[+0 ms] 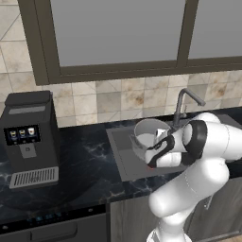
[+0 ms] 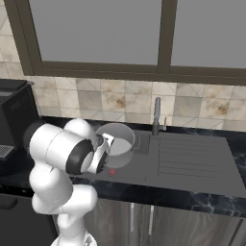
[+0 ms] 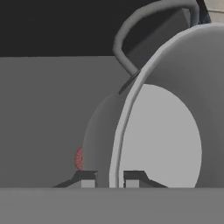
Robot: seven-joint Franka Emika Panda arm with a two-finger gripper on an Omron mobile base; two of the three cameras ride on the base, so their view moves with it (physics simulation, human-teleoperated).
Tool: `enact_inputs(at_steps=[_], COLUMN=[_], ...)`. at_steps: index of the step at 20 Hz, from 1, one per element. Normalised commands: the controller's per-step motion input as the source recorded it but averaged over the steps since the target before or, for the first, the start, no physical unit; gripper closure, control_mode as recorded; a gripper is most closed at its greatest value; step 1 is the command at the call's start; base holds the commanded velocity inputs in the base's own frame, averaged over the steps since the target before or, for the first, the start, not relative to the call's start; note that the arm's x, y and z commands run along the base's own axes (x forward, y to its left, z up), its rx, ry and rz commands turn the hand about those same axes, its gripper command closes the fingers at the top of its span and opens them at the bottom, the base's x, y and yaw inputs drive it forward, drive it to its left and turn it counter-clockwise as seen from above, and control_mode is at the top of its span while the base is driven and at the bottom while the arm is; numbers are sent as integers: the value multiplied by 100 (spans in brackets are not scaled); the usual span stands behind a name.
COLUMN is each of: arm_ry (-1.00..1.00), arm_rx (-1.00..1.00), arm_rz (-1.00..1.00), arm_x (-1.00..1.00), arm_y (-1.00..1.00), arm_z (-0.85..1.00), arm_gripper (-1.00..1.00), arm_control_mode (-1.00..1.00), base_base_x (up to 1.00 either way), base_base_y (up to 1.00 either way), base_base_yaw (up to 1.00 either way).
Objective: Move the pot and pan from the stove into the sink.
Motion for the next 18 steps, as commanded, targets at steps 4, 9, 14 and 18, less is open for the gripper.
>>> enact_inputs(at_steps=[4, 9, 14, 18], arm_ry=[0, 0, -1, -1], arm_rx=[-1, 0, 0, 0], arm_rz=[0, 0, 0, 0], arm_x=[11, 6, 7, 8], arm_y=[6, 3, 0, 0], arm_z=[-31, -43, -39, -29], arm_gripper=[100, 100, 100, 100], arm_control_mode=[-100, -100, -100, -100], base_base_x=[0, 0, 0, 0], base_base_y=[0, 0, 0, 0], base_base_yaw=[0, 0, 0, 0])
